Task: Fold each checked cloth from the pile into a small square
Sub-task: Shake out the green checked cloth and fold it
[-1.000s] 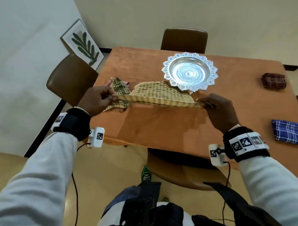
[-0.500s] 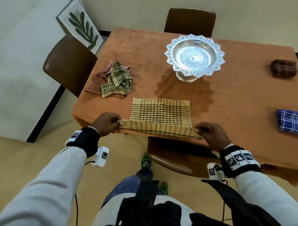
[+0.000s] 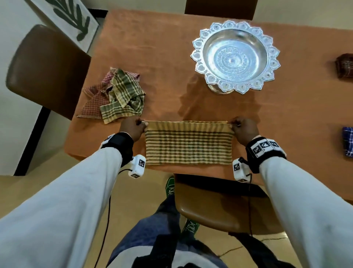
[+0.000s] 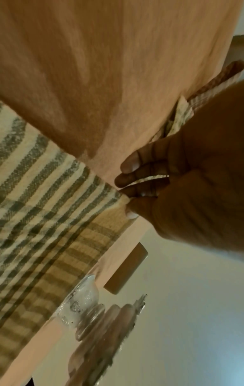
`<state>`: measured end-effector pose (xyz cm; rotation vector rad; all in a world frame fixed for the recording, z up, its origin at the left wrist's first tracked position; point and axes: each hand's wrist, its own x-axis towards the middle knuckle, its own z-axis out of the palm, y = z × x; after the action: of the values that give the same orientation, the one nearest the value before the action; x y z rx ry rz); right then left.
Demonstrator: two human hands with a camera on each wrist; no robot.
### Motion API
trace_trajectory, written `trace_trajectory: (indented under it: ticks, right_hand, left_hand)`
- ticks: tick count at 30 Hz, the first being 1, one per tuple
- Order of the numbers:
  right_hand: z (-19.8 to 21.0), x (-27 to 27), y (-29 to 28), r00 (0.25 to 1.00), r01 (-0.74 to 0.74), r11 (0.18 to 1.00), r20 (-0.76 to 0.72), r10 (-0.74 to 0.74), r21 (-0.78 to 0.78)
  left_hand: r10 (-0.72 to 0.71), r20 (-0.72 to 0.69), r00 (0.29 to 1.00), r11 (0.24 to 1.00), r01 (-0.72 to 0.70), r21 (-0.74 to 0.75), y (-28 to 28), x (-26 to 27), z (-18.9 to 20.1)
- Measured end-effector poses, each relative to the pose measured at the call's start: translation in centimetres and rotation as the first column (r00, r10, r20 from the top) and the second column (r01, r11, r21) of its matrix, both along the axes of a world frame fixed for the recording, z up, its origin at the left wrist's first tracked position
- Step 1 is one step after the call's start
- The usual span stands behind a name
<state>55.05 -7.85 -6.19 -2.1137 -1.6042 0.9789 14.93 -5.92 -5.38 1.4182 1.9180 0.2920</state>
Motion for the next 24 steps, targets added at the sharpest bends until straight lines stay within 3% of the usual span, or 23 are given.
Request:
trace_trajectory:
  ticks: [4,11,13,15,17,19,20,22,24]
  right_hand:
    - [-2.6,0.2,2.6,0.998,0.036,0.997,0.056,-0.032,-0.064]
    - [-4.0,-0.1,3.5,0.991,0.046,0.998,0.126,-0.041,-0.032]
    - [-3.7,-0.7,3.3,0.971,0.056,0.998,0.233,-0.050,-0.021]
    - [-2.7,-2.5,2.7,0.926,0.016,1.000,0.376,-0.016,0.004]
    - [-1.9,-5.7,1.8,0.904,-0.148,0.988,0.411,0.117,0.046]
    - [-1.7,-9.9,0.4,0.849,-0.411,0.911,0.352,0.395,-0.031]
    - [-2.2,-11.6,-0.3,0.785,-0.524,0.844,0.320,0.530,-0.113]
    - [-3.8,-13.4,-1.3,0.661,-0.627,0.731,0.313,0.682,-0.269]
    - [-5.7,-12.6,-1.7,0.590,-0.639,0.705,0.393,0.705,-0.307]
  left_hand:
    - [-0.027,-0.071,0.997,1.000,0.026,-0.014,2.1,0.4,-1.7]
    - [0.003,-0.093,0.996,0.999,-0.008,-0.044,2.6,0.4,-3.8]
    - [0.033,-0.127,0.991,0.999,-0.035,-0.014,2.6,0.7,-3.7]
    - [0.002,-0.272,0.962,0.998,0.017,0.066,2.2,1.9,-3.3]
    - [-0.181,-0.400,0.898,0.948,0.268,0.172,1.4,4.5,-3.2]
    - [-0.510,-0.454,0.730,0.758,0.632,0.164,-0.2,7.8,-4.0]
    - [-0.621,-0.462,0.633,0.666,0.737,0.114,-0.9,9.1,-4.7]
    - [-0.693,-0.497,0.522,0.609,0.793,-0.017,-1.8,10.2,-6.5]
    - [-0.676,-0.512,0.529,0.636,0.771,-0.042,-2.2,9.1,-7.8]
